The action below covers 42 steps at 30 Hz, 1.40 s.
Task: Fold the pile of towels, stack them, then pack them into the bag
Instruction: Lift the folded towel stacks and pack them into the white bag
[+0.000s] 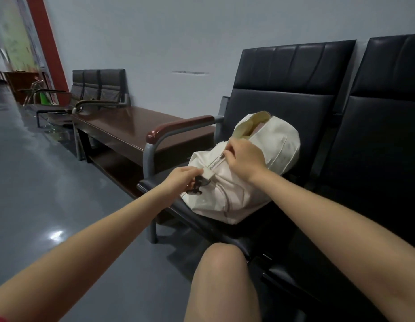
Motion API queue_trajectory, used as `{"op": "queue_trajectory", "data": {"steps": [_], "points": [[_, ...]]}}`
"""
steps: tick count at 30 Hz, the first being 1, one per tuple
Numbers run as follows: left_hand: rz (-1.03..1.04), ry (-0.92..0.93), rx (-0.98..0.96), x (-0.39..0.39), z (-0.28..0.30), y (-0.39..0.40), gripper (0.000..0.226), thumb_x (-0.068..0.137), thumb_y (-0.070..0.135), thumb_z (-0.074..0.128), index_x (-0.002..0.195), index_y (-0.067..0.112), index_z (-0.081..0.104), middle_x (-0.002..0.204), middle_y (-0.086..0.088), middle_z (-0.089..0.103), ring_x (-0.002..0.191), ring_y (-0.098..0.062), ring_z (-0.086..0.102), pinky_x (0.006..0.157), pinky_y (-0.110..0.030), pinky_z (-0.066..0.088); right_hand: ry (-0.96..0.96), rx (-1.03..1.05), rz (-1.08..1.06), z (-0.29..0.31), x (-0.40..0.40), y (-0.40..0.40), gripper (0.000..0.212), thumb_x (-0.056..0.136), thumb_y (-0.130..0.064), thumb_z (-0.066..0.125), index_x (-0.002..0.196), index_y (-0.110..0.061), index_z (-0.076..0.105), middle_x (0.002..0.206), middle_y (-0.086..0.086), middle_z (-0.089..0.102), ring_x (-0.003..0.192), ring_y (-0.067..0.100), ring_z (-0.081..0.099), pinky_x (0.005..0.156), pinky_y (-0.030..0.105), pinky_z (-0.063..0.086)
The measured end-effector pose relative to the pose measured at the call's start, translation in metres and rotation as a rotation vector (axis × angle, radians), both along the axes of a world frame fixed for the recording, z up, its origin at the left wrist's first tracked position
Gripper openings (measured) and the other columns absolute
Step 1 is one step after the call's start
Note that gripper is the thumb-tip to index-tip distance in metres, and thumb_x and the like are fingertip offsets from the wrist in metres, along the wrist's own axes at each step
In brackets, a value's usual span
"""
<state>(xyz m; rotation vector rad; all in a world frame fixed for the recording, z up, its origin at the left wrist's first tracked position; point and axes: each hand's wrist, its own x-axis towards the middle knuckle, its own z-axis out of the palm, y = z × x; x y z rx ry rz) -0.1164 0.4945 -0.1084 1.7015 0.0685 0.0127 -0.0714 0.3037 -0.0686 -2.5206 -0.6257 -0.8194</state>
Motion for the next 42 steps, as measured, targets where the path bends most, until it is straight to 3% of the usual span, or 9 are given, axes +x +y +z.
{"op": "queue_trajectory", "data": {"steps": [6,9,12,15,18,21,29,35,42], "points": [[0.011,-0.024,0.316,-0.005,0.012,-0.004,0.020,0.088,0.019,0.059,0.077,0.007,0.070,0.066,-0.001,0.062,0.068,-0.020,0.055,0.067,-0.035,0.056,0.148,0.215,-0.191,0.010,0.035,-0.038,0.012,0.093,-0.025,0.053,0.083,-0.017,0.051,0.102,0.006,0.062,0.096,0.027,0.055,0.079,0.037,0.046],[0.201,-0.293,0.773,0.004,0.025,-0.010,0.018,0.086,0.022,0.056,0.094,0.008,0.063,0.094,-0.005,0.060,0.093,-0.021,0.053,0.079,-0.037,0.045,0.217,0.197,-0.117,0.009,0.033,-0.047,0.014,0.094,-0.025,0.052,0.087,-0.013,0.052,0.094,0.007,0.066,0.088,0.029,0.058,0.077,0.038,0.046],[0.234,-0.510,0.894,0.019,0.046,-0.028,0.036,0.090,0.028,0.053,0.122,0.011,0.058,0.126,-0.007,0.055,0.122,-0.024,0.045,0.099,-0.039,0.040,0.221,0.146,-0.112,0.016,0.033,-0.050,0.019,0.095,-0.028,0.053,0.091,-0.010,0.055,0.091,0.009,0.065,0.086,0.029,0.058,0.077,0.039,0.046],[0.072,-0.439,0.947,0.051,0.055,-0.053,0.056,0.093,0.042,0.049,0.138,0.010,0.049,0.143,-0.012,0.047,0.133,-0.029,0.041,0.107,-0.043,0.037,0.256,0.178,-0.106,0.020,0.036,-0.052,0.022,0.095,-0.030,0.054,0.097,-0.009,0.058,0.096,0.007,0.065,0.088,0.025,0.058,0.079,0.039,0.047],[-0.047,-0.354,1.046,0.076,0.045,-0.073,0.059,0.093,0.055,0.044,0.125,0.007,0.055,0.129,-0.015,0.057,0.111,-0.030,0.054,0.090,-0.039,0.043,0.291,0.212,-0.096,0.019,0.039,-0.056,0.019,0.096,-0.028,0.052,0.097,-0.010,0.057,0.095,0.005,0.063,0.086,0.020,0.057,0.073,0.031,0.045],[-0.039,-0.491,1.181,0.082,0.028,-0.081,0.053,0.095,0.053,0.040,0.110,0.006,0.059,0.114,-0.017,0.062,0.099,-0.034,0.057,0.078,-0.036,0.037,0.279,0.209,-0.092,0.015,0.041,-0.061,0.013,0.096,-0.026,0.053,0.091,-0.014,0.053,0.091,0.004,0.060,0.086,0.020,0.056,0.073,0.031,0.044],[0.109,-0.614,1.035,0.081,0.009,-0.076,0.037,0.100,0.034,0.039,0.083,0.009,0.061,0.079,-0.009,0.060,0.083,-0.033,0.058,0.064,-0.035,0.032,0.174,0.089,-0.144,0.014,0.056,-0.048,0.013,0.097,-0.024,0.048,0.090,-0.014,0.045,0.093,0.005,0.058,0.084,0.023,0.054,0.072,0.035,0.042],[0.166,-0.620,0.955,0.071,0.002,-0.076,0.036,0.101,0.033,0.038,0.080,0.014,0.060,0.088,-0.010,0.066,0.086,-0.029,0.058,0.065,-0.032,0.028,0.185,0.222,-0.370,0.026,0.090,-0.059,0.026,0.099,-0.026,0.043,0.117,-0.009,0.050,0.110,0.009,0.061,0.093,0.024,0.058,0.074,0.034,0.040],[0.117,-0.547,1.032,0.086,0.022,-0.075,0.039,0.097,0.029,0.038,0.064,0.013,0.052,0.075,-0.008,0.058,0.085,-0.029,0.050,0.068,-0.034,0.031,0.368,0.485,-0.170,0.002,0.111,-0.078,0.008,0.093,-0.022,0.054,0.087,-0.017,0.054,0.088,-0.001,0.064,0.090,0.021,0.062,0.077,0.032,0.047]]}}
